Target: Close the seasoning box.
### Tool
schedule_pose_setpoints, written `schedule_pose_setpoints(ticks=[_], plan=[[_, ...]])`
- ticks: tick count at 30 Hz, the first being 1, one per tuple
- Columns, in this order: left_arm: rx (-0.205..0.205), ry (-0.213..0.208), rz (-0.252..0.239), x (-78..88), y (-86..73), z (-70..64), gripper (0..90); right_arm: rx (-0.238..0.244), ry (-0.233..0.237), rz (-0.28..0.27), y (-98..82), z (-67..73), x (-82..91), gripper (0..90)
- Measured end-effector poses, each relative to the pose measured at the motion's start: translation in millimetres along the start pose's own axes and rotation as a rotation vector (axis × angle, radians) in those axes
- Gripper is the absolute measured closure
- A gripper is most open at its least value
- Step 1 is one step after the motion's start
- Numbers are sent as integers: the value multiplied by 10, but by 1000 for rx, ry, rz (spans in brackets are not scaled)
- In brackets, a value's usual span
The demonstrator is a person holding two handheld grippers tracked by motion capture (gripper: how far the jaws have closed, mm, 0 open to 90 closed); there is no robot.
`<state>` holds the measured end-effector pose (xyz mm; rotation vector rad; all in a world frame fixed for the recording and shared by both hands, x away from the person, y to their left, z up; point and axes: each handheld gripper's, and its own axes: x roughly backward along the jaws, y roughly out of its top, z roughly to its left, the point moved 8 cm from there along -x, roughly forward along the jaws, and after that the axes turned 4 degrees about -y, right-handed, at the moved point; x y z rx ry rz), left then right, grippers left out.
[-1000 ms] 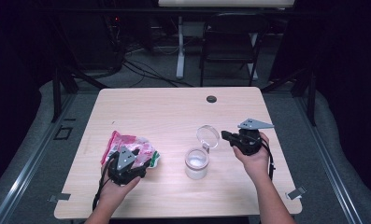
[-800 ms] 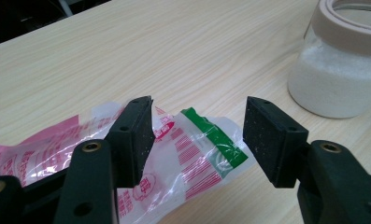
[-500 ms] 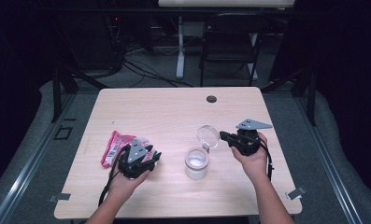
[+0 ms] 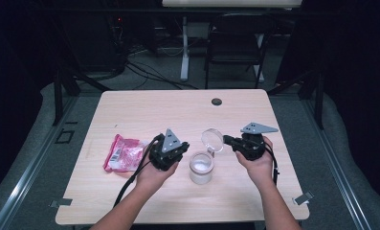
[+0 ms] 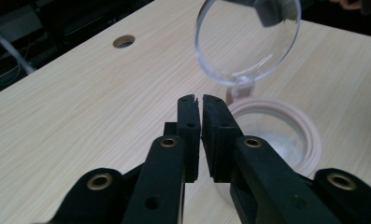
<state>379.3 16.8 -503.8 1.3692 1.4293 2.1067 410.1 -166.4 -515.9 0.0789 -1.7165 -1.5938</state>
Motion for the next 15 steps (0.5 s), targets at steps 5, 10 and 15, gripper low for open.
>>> schedule_pose_setpoints(ticks=[5,10,15], plan=[[-12,-26,0,-99,170,-71,895,-3,5,-5,7,12,9,900],[-19,-52,12,-204,249,-143,900,0,7,-8,11,23,16,900],[-31,-66,18,-275,315,-197,900,4,14,-10,20,44,28,900]])
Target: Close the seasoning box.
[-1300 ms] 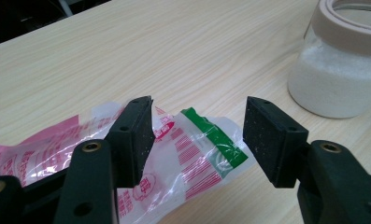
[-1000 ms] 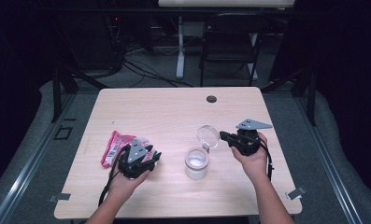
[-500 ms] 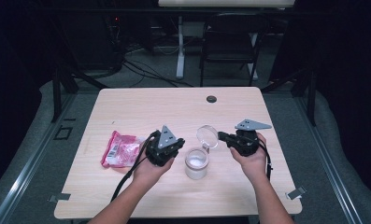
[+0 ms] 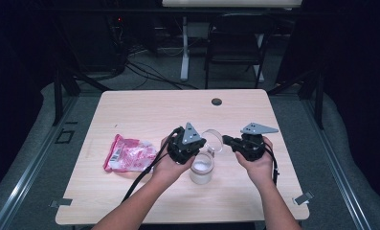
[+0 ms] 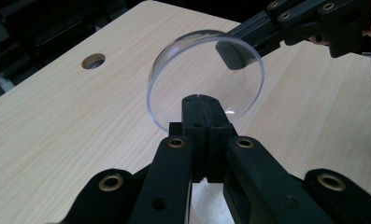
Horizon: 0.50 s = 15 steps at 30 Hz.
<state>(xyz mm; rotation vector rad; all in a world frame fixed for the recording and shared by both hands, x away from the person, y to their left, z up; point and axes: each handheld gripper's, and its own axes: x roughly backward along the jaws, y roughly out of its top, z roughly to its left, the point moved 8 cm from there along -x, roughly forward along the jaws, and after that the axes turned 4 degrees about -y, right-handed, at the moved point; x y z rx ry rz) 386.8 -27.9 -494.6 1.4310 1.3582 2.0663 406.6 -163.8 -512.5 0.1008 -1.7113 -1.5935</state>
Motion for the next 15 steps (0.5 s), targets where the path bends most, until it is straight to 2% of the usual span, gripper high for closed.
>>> schedule_pose_setpoints(ticks=[7,15], plan=[[0,-3,11,-28,3,5,900,6,12,-9,13,50,5,900],[2,1,7,25,-18,11,900,28,29,3,12,132,-11,900]])
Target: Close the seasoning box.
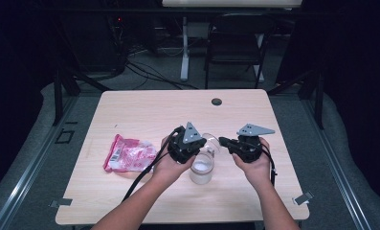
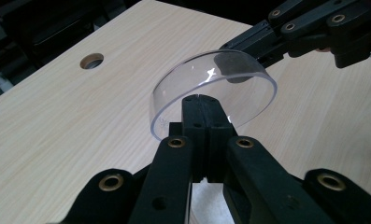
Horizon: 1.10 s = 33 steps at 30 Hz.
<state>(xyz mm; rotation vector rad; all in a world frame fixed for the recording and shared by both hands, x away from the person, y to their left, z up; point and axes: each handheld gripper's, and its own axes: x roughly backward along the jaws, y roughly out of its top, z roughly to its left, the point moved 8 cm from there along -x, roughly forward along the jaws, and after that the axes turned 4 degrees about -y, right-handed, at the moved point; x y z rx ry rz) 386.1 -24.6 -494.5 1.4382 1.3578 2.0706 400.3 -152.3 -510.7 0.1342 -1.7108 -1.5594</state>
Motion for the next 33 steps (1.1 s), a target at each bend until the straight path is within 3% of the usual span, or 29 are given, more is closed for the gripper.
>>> schedule_pose_setpoints(ticks=[13,33], plan=[[12,-4,2,73,-141,-20,900,22,21,1,11,102,-19,900],[27,-19,31,123,-489,-101,900,44,39,4,11,188,-38,898]])
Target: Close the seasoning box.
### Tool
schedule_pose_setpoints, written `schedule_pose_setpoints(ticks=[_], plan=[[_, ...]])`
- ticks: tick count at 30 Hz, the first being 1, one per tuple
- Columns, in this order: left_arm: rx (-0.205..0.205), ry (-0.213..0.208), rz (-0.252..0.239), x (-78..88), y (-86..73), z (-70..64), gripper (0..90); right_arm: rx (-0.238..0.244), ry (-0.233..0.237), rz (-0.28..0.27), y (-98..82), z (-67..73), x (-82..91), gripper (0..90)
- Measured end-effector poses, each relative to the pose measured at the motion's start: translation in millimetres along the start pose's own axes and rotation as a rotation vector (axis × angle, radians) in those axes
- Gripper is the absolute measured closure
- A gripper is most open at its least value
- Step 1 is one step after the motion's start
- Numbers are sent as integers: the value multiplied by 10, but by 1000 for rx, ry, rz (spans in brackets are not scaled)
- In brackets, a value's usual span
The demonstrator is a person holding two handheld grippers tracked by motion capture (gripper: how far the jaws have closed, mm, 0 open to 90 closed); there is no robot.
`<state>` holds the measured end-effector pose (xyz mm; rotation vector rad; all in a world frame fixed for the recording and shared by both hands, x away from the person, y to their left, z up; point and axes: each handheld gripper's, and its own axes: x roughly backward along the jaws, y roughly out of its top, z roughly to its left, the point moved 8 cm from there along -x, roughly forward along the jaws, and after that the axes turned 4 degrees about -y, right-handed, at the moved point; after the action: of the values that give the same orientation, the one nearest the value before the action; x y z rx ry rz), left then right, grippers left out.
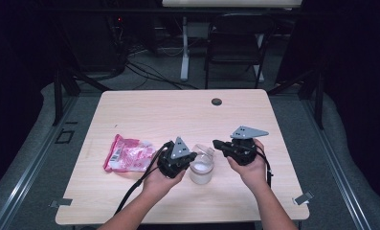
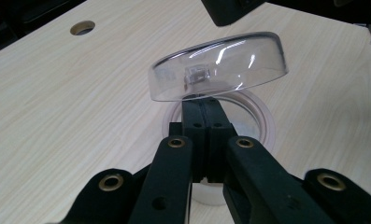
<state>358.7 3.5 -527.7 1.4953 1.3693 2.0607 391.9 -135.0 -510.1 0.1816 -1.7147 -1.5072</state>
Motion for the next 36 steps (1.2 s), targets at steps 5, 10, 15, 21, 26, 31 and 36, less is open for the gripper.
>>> schedule_pose_setpoints(ticks=[5,10,15,21,26,31,36], plan=[[-2,4,9,6,-71,-19,900,0,0,0,-1,-2,-1,896],[-2,5,15,22,-133,-32,900,0,1,-2,0,-6,-1,895],[-7,8,31,22,-190,-42,900,-1,0,-1,0,-3,-1,893],[-5,9,37,34,-238,-39,900,-1,-2,-3,1,-10,1,893],[2,9,34,33,-274,-61,900,-5,-5,-5,2,-11,2,893],[-5,4,51,37,-308,-80,900,-3,-5,-3,3,-12,5,893],[-4,3,56,45,-351,-79,900,-5,-5,-4,4,-16,11,892]])
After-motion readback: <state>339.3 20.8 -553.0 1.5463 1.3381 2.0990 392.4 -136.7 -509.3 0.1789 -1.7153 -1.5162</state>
